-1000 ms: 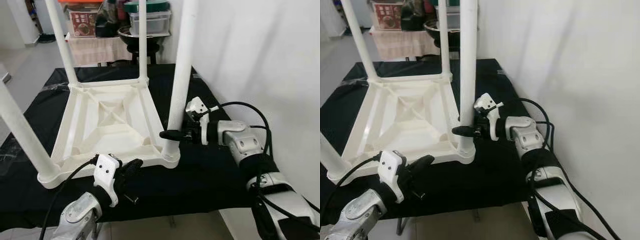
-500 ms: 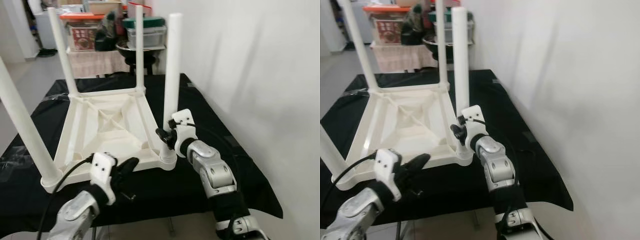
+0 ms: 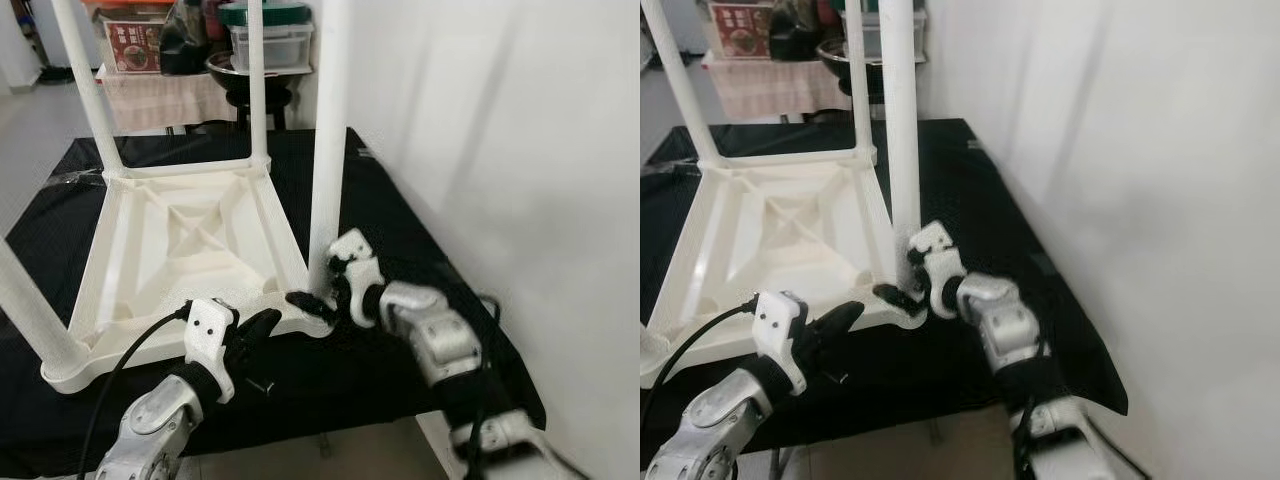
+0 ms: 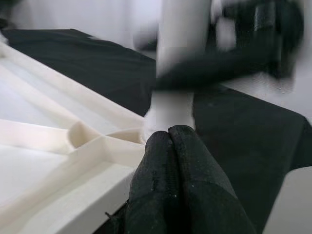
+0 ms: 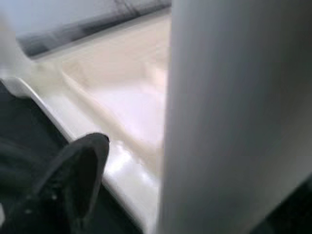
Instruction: Building children table
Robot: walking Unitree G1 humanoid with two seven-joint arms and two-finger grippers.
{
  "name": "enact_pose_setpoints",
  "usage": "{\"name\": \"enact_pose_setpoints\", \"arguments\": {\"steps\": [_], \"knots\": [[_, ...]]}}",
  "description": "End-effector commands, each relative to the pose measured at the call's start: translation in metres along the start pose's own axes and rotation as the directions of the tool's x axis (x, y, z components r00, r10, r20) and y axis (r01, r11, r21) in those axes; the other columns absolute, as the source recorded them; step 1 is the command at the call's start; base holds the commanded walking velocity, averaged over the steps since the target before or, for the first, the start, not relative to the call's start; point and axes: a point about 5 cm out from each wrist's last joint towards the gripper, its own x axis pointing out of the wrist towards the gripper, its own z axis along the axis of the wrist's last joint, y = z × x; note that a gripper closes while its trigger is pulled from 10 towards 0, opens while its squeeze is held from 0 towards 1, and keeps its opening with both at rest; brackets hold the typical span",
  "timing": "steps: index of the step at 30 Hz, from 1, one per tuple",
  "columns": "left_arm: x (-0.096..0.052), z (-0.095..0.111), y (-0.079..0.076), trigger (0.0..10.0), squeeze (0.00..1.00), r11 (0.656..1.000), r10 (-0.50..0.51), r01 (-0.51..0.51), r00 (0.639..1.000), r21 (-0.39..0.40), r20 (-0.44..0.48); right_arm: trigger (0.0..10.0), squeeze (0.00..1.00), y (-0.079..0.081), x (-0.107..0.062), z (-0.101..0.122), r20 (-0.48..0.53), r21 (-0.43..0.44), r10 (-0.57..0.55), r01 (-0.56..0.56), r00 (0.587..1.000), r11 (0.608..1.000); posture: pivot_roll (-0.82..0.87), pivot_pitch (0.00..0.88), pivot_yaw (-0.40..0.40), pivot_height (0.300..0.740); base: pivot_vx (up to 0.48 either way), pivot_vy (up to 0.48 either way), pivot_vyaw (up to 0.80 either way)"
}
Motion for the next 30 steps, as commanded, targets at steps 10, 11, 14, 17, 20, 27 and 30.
{"name": "enact_pose_setpoints", "arguments": {"steps": [10, 11, 14, 17, 20, 27, 30], "knots": [[-0.001, -0.005, -0.005, 10.0, 0.00, 1.000, -0.006, 0.005, 1.000, -0.019, -0.016, 10.0, 0.00, -0.014, 0.001, 0.009, -0.019, -0.029, 0.219, -0.220, 0.976, 0.975, 0.03, 0.000, -0.087, 0.740, 0.000, 0.000, 0.00], [-0.001, -0.005, -0.005, 10.0, 0.00, 1.000, -0.006, 0.005, 1.000, -0.019, -0.016, 10.0, 0.00, -0.014, 0.001, 0.009, -0.019, -0.029, 0.219, -0.220, 0.976, 0.975, 0.03, 0.000, -0.087, 0.740, 0.000, 0.000, 0.00], [-0.001, -0.005, -0.006, 10.0, 0.00, 1.000, -0.008, 0.007, 1.000, -0.021, -0.018, 0.0, 0.00, -0.014, 0.004, 0.009, -0.023, -0.026, 0.261, -0.261, 0.965, 0.965, 0.03, 0.000, -0.088, 0.740, 0.000, 0.000, 0.00], [-0.001, -0.005, -0.007, 10.0, 0.00, 1.000, -0.010, 0.009, 1.000, -0.023, -0.019, 0.0, 0.00, -0.014, 0.004, 0.006, -0.026, -0.026, 0.294, -0.295, 0.955, 0.955, 0.03, 0.000, -0.090, 0.740, 0.000, 0.000, 0.00], [-0.001, -0.005, -0.008, 10.0, 0.00, 1.000, -0.011, 0.011, 1.000, -0.028, -0.017, 0.0, 0.00, -0.017, 0.003, -0.001, -0.027, -0.003, 0.286, -0.286, 0.958, 0.958, 0.03, 0.000, -0.089, 0.740, 0.000, 0.000, 0.00], [-0.001, -0.004, -0.008, 10.0, 0.00, 1.000, -0.011, 0.011, 1.000, -0.029, -0.013, 0.0, 0.00, -0.024, -0.002, -0.013, -0.016, 0.038, 0.117, -0.116, 0.993, 0.993, 0.02, 0.000, -0.088, 0.740, 0.000, 0.000, 0.00], [-0.003, -0.003, -0.007, 10.0, 0.00, 1.000, -0.008, 0.008, 1.000, -0.027, -0.011, 0.0, 0.00, -0.014, 0.002, -0.048, -0.114, 0.183, -0.132, 0.152, 0.985, 0.971, 0.02, 0.000, -0.093, 0.740, 0.000, 0.000, 0.00]]}}
